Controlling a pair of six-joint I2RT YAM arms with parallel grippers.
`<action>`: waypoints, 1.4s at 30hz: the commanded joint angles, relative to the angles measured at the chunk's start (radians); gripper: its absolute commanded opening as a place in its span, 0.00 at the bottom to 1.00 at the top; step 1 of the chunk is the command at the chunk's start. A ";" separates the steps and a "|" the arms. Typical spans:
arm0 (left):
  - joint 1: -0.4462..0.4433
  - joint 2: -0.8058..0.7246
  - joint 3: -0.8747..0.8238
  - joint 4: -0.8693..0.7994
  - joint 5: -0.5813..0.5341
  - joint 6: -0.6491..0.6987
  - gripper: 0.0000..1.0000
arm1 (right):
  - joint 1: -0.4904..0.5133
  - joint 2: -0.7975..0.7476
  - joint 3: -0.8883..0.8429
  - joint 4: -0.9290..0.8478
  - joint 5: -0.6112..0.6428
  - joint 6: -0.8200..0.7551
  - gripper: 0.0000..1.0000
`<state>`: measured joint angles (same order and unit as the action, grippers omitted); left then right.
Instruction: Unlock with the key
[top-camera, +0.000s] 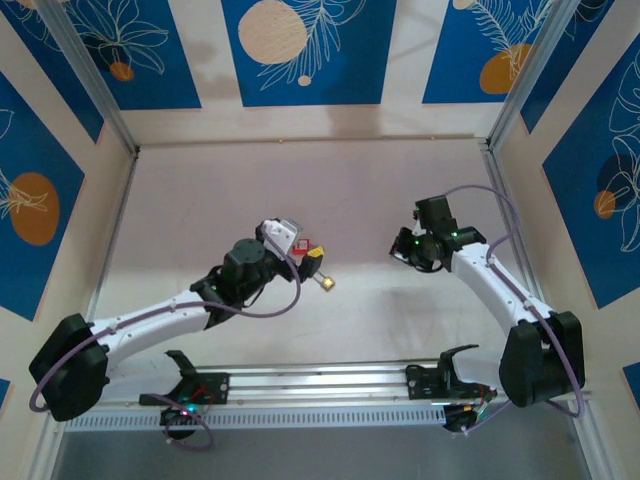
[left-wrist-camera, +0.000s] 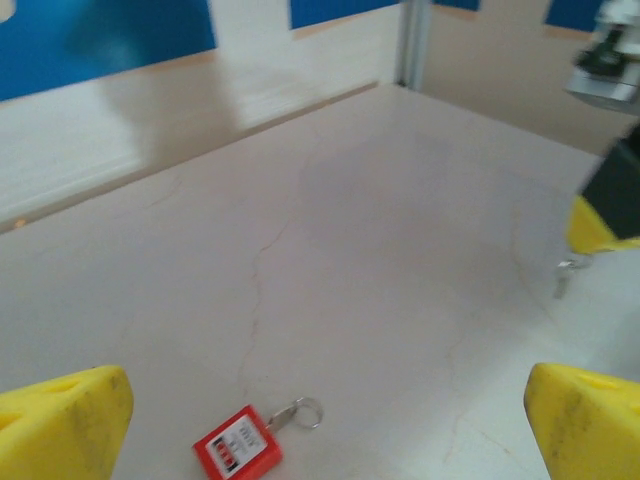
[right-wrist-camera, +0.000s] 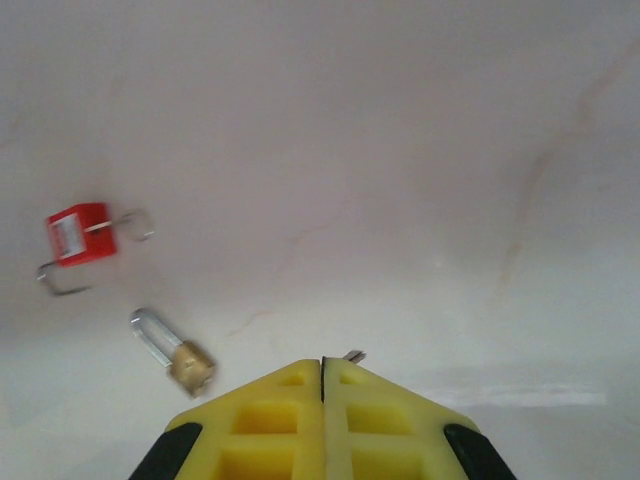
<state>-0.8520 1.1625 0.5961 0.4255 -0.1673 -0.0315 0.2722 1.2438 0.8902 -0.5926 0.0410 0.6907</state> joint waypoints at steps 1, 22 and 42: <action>-0.029 0.028 -0.006 0.150 0.092 0.092 1.00 | 0.058 0.029 0.090 -0.045 -0.007 0.008 0.00; -0.099 0.133 -0.099 0.277 0.382 0.342 0.85 | 0.279 0.070 0.310 -0.051 -0.072 0.040 0.00; -0.032 0.185 -0.112 0.424 0.310 0.163 0.75 | 0.327 -0.001 0.280 -0.006 -0.136 0.089 0.00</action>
<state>-0.9035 1.3338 0.4866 0.7891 0.1379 0.1886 0.5884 1.2728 1.1778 -0.6132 -0.0593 0.7628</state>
